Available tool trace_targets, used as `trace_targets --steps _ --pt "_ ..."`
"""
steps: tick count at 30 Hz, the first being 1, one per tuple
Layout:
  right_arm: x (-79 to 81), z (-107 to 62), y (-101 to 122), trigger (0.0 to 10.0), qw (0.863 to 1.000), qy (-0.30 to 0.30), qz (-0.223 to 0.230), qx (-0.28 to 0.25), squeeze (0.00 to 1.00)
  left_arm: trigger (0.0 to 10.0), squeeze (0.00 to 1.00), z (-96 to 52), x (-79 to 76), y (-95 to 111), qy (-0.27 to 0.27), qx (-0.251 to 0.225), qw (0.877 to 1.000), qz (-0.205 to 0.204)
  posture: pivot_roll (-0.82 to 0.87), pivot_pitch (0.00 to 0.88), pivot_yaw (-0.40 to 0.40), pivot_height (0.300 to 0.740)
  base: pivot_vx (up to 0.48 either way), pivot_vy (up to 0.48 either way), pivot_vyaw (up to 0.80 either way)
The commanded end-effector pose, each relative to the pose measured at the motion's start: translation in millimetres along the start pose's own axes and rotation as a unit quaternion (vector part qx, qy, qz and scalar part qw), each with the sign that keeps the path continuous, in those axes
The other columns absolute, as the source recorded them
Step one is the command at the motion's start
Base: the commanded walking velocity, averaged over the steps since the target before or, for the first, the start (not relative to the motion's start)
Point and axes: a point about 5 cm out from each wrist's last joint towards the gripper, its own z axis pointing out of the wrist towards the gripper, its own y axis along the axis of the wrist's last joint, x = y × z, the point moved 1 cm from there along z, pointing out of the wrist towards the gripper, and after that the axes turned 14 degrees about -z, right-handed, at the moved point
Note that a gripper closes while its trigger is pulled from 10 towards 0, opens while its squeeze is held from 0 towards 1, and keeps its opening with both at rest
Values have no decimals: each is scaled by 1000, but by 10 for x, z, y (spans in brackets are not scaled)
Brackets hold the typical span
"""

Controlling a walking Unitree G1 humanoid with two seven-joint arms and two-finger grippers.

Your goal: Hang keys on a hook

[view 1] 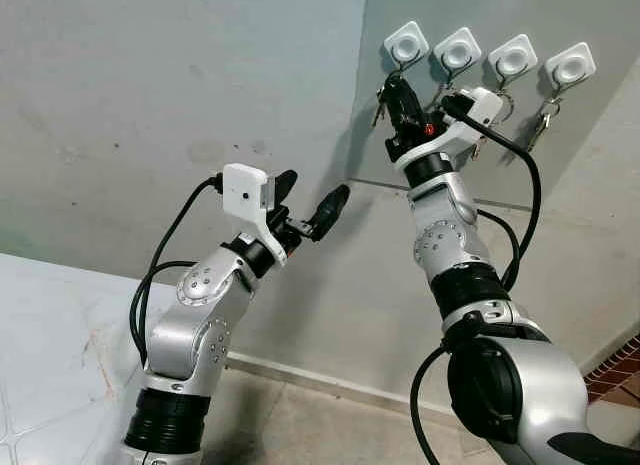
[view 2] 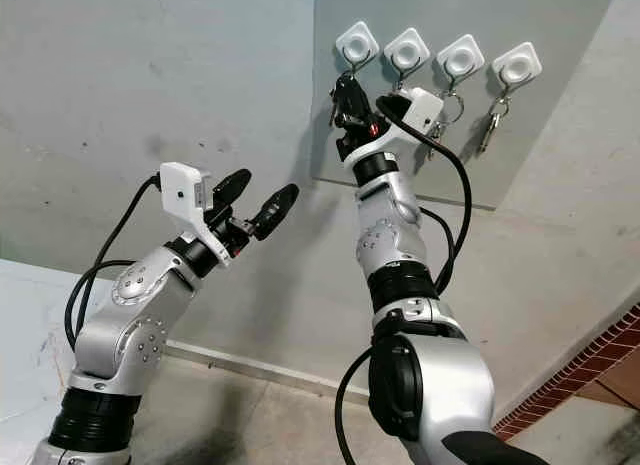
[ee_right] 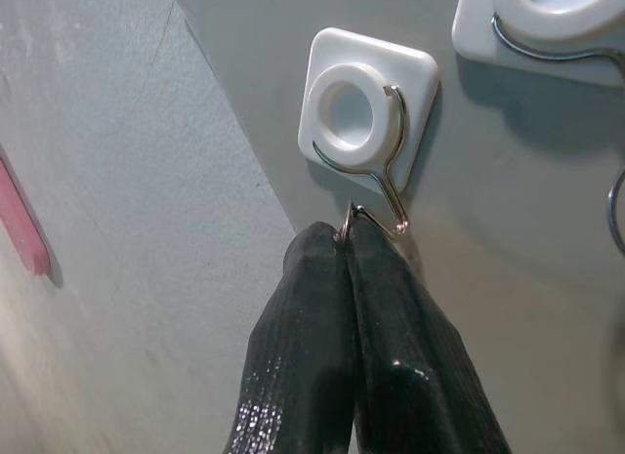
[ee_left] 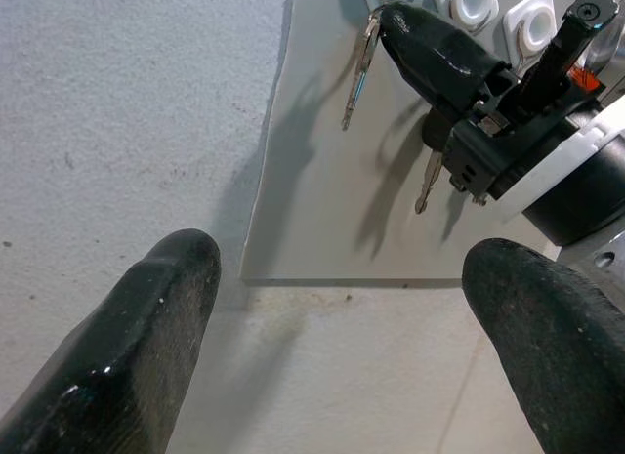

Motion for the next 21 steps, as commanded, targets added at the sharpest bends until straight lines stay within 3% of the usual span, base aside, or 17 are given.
trace_targets --steps 1,21 --pt "-11 -4 41 10000 1000 -1 4 -17 0 10000 0 -4 -9 29 -1 -2 1000 2 41 48 -7 740 0 0 0" --pt "-22 -11 72 10000 998 -2 49 -44 0 10000 0 -4 -13 33 1 -4 1000 -1 45 46 -7 740 0 0 0"
